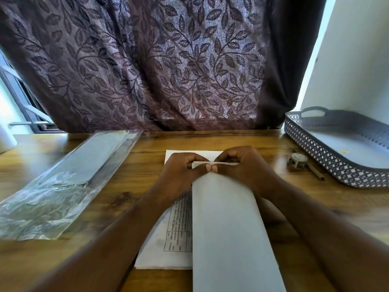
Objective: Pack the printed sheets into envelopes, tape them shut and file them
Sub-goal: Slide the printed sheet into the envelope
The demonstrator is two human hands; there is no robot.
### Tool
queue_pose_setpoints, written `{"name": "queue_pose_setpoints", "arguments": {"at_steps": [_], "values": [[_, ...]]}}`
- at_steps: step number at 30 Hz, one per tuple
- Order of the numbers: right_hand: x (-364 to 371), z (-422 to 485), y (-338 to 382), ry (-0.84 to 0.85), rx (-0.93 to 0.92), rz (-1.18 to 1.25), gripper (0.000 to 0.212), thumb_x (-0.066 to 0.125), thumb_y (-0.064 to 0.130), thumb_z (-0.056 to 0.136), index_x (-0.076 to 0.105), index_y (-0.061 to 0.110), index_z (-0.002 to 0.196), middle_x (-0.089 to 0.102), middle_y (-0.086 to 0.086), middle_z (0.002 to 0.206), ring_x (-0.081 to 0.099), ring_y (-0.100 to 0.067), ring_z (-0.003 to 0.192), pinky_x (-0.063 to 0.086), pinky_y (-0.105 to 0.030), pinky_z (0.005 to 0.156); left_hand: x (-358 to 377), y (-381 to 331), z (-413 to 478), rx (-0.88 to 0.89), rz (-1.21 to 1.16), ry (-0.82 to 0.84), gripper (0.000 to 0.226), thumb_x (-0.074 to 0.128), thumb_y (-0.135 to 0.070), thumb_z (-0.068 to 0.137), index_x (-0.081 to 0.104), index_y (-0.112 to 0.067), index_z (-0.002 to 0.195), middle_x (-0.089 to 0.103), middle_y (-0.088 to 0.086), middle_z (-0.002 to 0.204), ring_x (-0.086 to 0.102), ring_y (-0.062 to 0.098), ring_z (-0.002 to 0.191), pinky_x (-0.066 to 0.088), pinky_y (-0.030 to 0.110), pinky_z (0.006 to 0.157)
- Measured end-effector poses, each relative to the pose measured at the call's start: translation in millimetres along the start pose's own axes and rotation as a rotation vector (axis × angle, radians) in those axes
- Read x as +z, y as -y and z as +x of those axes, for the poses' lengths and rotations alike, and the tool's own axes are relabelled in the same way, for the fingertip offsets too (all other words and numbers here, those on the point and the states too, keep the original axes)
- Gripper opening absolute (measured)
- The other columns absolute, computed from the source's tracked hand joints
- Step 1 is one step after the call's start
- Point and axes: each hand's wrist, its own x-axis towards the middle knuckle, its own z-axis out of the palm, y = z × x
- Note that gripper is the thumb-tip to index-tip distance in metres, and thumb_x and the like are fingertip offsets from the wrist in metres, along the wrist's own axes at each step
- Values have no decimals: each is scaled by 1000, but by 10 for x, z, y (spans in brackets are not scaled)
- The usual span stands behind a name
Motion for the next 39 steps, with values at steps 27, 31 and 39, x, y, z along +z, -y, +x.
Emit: {"name": "queue_pose_setpoints", "arguments": {"at_steps": [27,31,39], "values": [[-205,-32,-64,55,377,507,12,67,1,92,76,2,99,79,-13,93,76,-25,81,60,-33,66,-29,-73,-44,-163,-219,-77,28,49,-14,104,75,-10,95,78,7,90,74,24,82,59,36,73],[-231,-12,-97,-40,437,525,11,66,-2,92,77,1,94,78,-15,91,75,-27,83,60,-35,69,-41,-108,-61,-268,-354,-22,22,50,-17,104,70,-11,110,77,11,103,75,25,87,59,35,70],[-448,-19,-82,-486,478,764,15,61,5,97,68,2,85,73,-16,81,73,-22,62,62,-36,59,-96,-209,-170,-375,-367,360,31,64,-23,95,66,-17,125,75,8,116,71,34,106,55,50,96]]}}
